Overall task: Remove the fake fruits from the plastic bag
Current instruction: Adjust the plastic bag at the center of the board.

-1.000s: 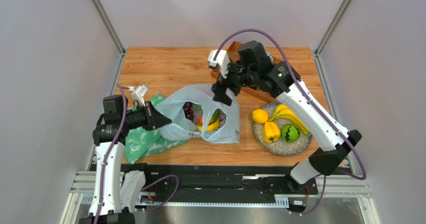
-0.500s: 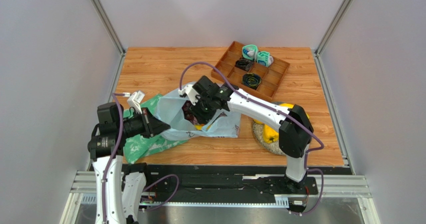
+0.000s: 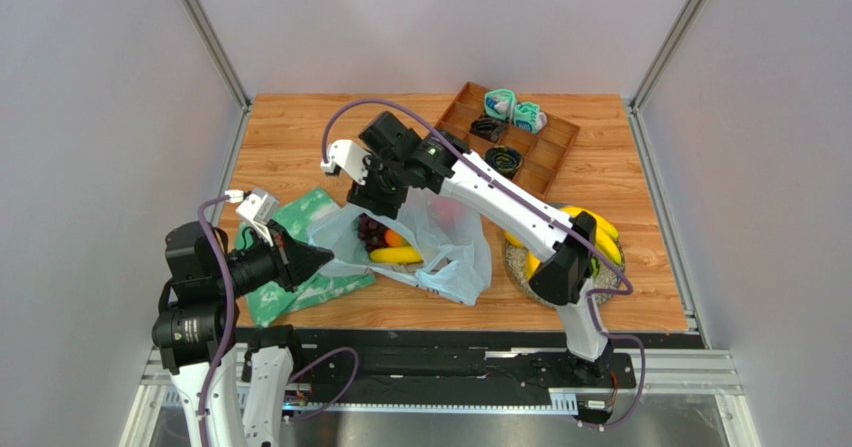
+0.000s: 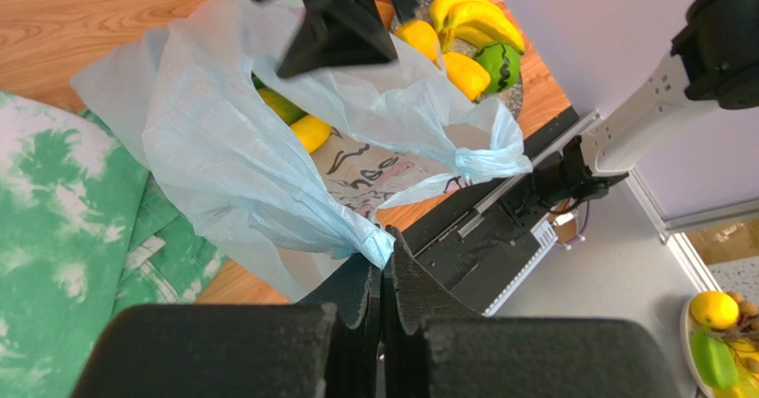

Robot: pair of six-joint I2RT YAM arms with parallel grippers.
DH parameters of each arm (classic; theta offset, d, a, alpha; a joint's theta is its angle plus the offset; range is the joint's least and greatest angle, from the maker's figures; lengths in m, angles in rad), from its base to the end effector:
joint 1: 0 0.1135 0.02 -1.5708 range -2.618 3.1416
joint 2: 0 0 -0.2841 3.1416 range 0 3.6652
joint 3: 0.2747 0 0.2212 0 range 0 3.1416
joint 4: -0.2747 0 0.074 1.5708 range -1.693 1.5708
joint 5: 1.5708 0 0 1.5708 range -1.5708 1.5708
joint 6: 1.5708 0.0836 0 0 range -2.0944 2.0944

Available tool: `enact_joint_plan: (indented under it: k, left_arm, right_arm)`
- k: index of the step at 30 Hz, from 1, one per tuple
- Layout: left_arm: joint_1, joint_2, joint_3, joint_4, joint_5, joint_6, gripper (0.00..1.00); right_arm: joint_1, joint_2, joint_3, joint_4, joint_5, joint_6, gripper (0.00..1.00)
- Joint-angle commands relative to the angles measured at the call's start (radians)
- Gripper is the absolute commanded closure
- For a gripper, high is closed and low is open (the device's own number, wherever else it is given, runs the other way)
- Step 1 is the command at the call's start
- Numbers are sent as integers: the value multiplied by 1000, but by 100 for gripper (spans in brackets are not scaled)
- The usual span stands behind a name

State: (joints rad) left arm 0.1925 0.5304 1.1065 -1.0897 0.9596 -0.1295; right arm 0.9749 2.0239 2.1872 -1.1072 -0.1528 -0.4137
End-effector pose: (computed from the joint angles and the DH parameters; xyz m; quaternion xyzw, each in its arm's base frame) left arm 0.0396 -0.0620 0.3636 0.1070 0.7934 -0.3843 0.4597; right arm 0.2345 0.3685 0.3359 -0.6250 0.7139 0.1549 0.2753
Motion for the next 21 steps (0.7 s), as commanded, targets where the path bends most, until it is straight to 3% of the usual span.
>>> enact_joint_plan:
  k: [1,6,14,17,19,21]
  left_arm:
    - [9,-13,-45,2,28,24,100]
    - [10,-1,-37,21,-1,8,100]
    - [8,26,-39,48,7,-25,100]
    - [8,45,-43,80,21,-42,100]
    - [8,55,-42,96,22,-56,100]
    - [9,71,-33,100,25,-59,100]
  right_arm:
    - [-7,144,76,-339,192,-344,41]
    - [-42,32,-35,-209,168,-427,45]
    - [-39,-244,-182,-79,-83,-410,43]
    - [-16,-254,-259,-34,-27,-346,28]
    - [-18,-231,-261,-88,-22,-300,25]
    - [-18,-196,-254,-173,-42,-249,10]
